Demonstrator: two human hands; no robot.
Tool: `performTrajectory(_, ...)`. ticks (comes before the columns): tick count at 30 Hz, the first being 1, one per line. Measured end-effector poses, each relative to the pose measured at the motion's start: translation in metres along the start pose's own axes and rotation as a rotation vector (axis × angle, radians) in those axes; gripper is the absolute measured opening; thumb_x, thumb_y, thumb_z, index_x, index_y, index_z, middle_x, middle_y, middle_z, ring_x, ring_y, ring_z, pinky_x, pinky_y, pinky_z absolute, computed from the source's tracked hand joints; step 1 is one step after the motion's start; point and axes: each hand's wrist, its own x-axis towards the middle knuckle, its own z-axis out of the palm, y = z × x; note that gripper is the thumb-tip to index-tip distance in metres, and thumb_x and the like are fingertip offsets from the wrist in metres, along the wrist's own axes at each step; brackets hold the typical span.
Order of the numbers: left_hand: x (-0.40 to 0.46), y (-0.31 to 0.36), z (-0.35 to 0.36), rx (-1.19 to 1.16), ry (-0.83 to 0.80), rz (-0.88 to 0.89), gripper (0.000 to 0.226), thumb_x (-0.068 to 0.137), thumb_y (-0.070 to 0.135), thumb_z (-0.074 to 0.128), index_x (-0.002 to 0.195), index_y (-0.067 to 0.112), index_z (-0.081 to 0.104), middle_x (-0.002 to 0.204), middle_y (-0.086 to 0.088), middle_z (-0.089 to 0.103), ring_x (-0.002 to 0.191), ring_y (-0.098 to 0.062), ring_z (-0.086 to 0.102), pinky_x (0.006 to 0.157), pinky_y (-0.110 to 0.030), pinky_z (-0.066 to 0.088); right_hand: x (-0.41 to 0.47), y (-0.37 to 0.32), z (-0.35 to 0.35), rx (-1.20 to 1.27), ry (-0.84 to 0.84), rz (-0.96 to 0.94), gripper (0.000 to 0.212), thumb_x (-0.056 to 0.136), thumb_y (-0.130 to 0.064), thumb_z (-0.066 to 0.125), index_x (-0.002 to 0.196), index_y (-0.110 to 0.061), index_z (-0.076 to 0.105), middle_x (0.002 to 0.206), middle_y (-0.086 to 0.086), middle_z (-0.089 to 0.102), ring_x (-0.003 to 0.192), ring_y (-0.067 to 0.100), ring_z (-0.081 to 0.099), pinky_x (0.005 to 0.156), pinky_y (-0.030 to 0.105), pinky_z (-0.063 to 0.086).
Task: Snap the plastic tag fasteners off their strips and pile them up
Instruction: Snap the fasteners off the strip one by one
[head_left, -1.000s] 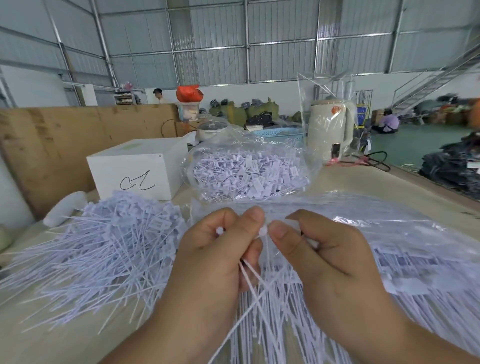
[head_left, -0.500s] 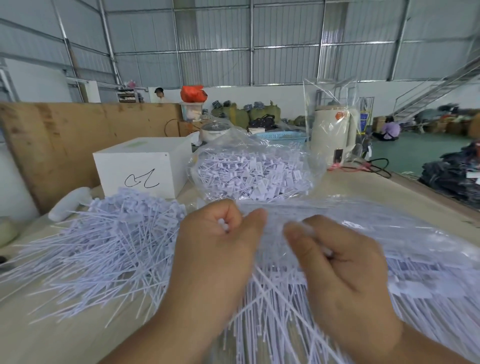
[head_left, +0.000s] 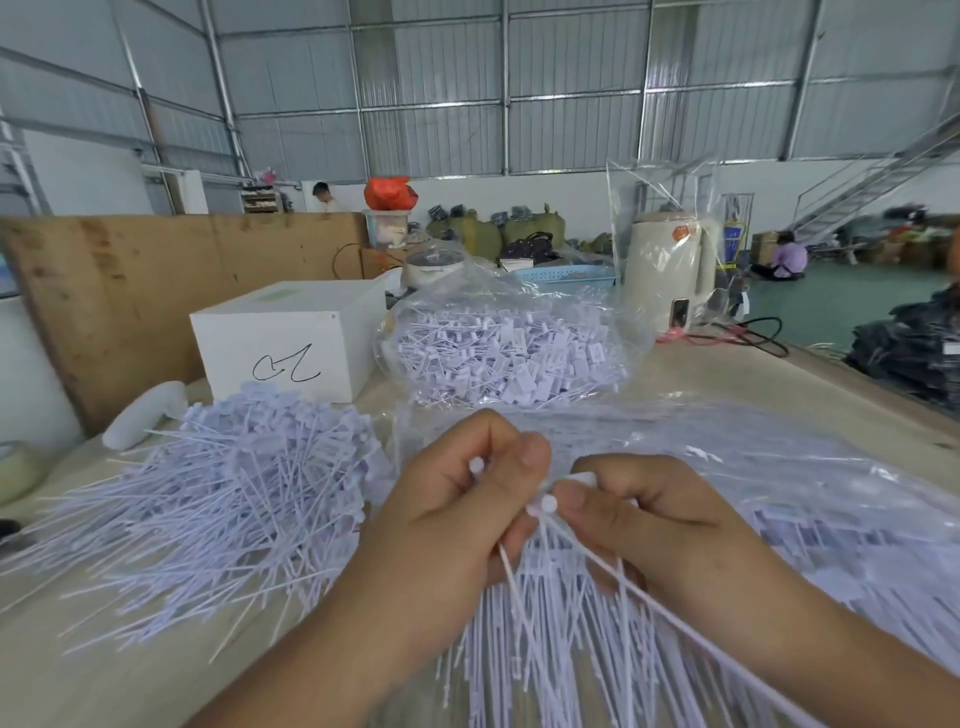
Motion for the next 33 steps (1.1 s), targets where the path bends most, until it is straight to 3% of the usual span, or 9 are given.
performTrajectory(5,0.0,-0.003,-0.008,0.016,-0.125,-0.006,0.021,0.075,0.05,0.063,0.066,0.032,0.056,0.051,-0.004,0.039,0.048,-0.016,0.032,0.044,-0.019,0.028,0.002,-0.001,-0.006,0.004,-0.042,0.061,0.047,0.083,-0.04,0.061,0.059,-0.002,0.046,0.052,0.012,0.04,0.041,0.009,0.041,0.048,0.017,0.035)
performTrajectory(10,0.001,-0.003,-0.015,-0.033,-0.249,0.012,0.011,0.08,0.033,0.064,0.074,0.026,0.057,0.052,0.006,0.044,0.045,-0.006,0.035,0.044,-0.015,0.031,0.002,-0.002,-0.011,0.046,-0.071,0.11,0.046,0.08,-0.039,0.063,0.061,0.0,0.05,0.049,0.012,0.043,0.044,0.015,0.042,0.048,0.02,0.037)
performTrajectory(16,0.002,-0.003,-0.025,0.078,-0.213,-0.004,0.033,0.068,0.035,0.075,0.056,0.025,0.045,0.054,-0.002,0.028,0.049,-0.014,0.027,0.045,-0.019,0.029,0.003,-0.006,-0.01,0.073,-0.077,0.068,0.037,0.083,-0.034,0.06,0.051,-0.015,0.053,0.047,-0.002,0.042,0.042,0.014,0.041,0.051,0.025,0.038)
performTrajectory(18,0.003,-0.007,-0.025,0.144,-0.183,0.02,0.041,0.067,0.036,0.077,0.054,0.027,0.04,0.054,0.004,0.025,0.049,-0.015,0.023,0.048,-0.022,0.025,0.004,-0.007,-0.01,0.08,-0.1,0.067,0.037,0.083,-0.034,0.06,0.05,-0.02,0.052,0.047,-0.004,0.042,0.044,0.015,0.041,0.052,0.026,0.038)
performTrajectory(21,0.004,-0.009,-0.027,0.164,-0.176,0.054,0.039,0.068,0.028,0.079,0.058,0.029,0.042,0.056,0.008,0.032,0.049,-0.009,0.029,0.049,-0.021,0.03,0.004,-0.005,-0.011,0.021,-0.111,0.059,0.039,0.084,-0.036,0.06,0.055,-0.012,0.052,0.05,0.002,0.043,0.045,0.015,0.043,0.048,0.017,0.039)
performTrajectory(24,0.004,-0.008,-0.029,0.133,-0.254,0.038,0.029,0.07,0.022,0.078,0.068,0.03,0.05,0.061,0.011,0.042,0.051,-0.005,0.038,0.048,-0.016,0.034,0.005,-0.004,-0.011,0.015,-0.128,0.062,0.036,0.084,-0.036,0.059,0.053,-0.019,0.054,0.048,0.0,0.046,0.043,0.013,0.045,0.046,0.015,0.037)
performTrajectory(29,0.003,-0.004,-0.021,0.012,-0.419,0.009,0.033,0.085,0.005,0.071,0.111,0.02,0.057,0.079,0.015,0.066,0.066,0.005,0.06,0.062,-0.008,0.046,0.005,0.0,-0.005,0.021,-0.144,0.095,0.035,0.083,-0.041,0.059,0.057,-0.017,0.059,0.047,0.001,0.046,0.043,0.012,0.044,0.047,0.019,0.037)
performTrajectory(31,0.003,-0.006,-0.018,0.081,-0.379,0.016,0.031,0.085,0.017,0.072,0.112,0.022,0.058,0.083,0.008,0.069,0.074,-0.003,0.063,0.07,-0.017,0.048,0.004,0.002,-0.002,0.031,-0.117,0.117,0.039,0.083,-0.043,0.057,0.063,-0.01,0.059,0.048,0.002,0.045,0.042,0.011,0.043,0.046,0.018,0.037)
performTrajectory(33,0.003,-0.011,-0.016,0.183,-0.265,-0.018,0.03,0.078,0.036,0.072,0.106,0.036,0.063,0.084,0.001,0.071,0.076,-0.015,0.062,0.065,-0.028,0.048,0.005,0.005,0.002,0.009,-0.071,0.129,0.042,0.087,-0.047,0.056,0.06,-0.014,0.058,0.048,0.001,0.045,0.042,0.01,0.043,0.045,0.017,0.037)
